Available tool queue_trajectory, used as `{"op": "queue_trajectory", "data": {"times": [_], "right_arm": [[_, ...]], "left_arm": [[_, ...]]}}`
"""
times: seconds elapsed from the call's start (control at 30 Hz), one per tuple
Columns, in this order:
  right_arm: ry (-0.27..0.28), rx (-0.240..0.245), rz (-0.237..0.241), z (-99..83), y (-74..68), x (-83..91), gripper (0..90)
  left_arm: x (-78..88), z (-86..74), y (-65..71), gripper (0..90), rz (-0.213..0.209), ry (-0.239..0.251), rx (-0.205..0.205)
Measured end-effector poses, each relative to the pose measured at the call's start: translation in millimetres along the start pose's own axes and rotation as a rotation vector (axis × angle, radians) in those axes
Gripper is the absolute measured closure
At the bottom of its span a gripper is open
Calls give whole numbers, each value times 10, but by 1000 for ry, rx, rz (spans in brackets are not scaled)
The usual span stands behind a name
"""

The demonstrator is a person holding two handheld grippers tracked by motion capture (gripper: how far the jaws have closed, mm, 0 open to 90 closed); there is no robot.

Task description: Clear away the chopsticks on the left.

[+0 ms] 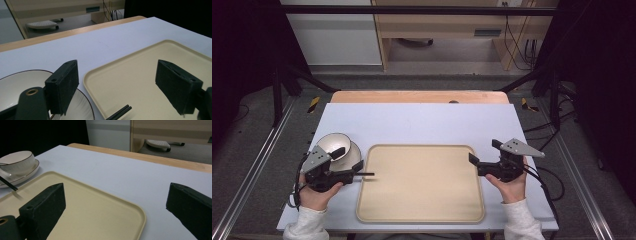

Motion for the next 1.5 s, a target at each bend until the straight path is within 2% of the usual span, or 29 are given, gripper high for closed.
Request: {"op": "queue_trajectory", "data": {"times": [0.03, 0.27, 0.5, 0.7, 0.8, 1.1, 1.27, 1.3, 1.5], "right_arm": [[1, 11, 0, -4, 6, -3, 27], [-9, 13, -1, -18, -5, 6, 30], [0, 18, 2, -7, -32, 37, 32], [5, 20, 5, 9, -43, 64, 35], [3, 39, 4, 16, -64, 71, 35], [1, 49, 20, 31, -141, 72, 36], [0, 48, 19, 30, -139, 68, 37], [-3, 47, 17, 28, -137, 67, 37], [-9, 46, 18, 20, -138, 52, 39]], "left_arm": [[7, 2, -5, 192, 4, 3, 2], [127, -20, -16, 204, 3, -2, -16], [207, -139, 69, 205, -27, -48, -44], [285, -219, 85, 205, -31, -59, -35], [360, -319, 90, 207, -37, -72, -28], [453, -585, 133, 216, -44, -126, -18], [398, -702, 40, 221, -26, -168, -8], [391, -728, -1, 222, -14, -179, -15], [369, -830, -237, 242, 35, -208, 3]]}}
Point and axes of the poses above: each handheld gripper's, and its own axes: x roughly backward along the jaws, z roughly out of its top, y roughly to its right, the point moved 8 cm from there along -x, roughly forward along the jaws, and after that the axes turned 8 degrees about -z, right-handed, at the moved point
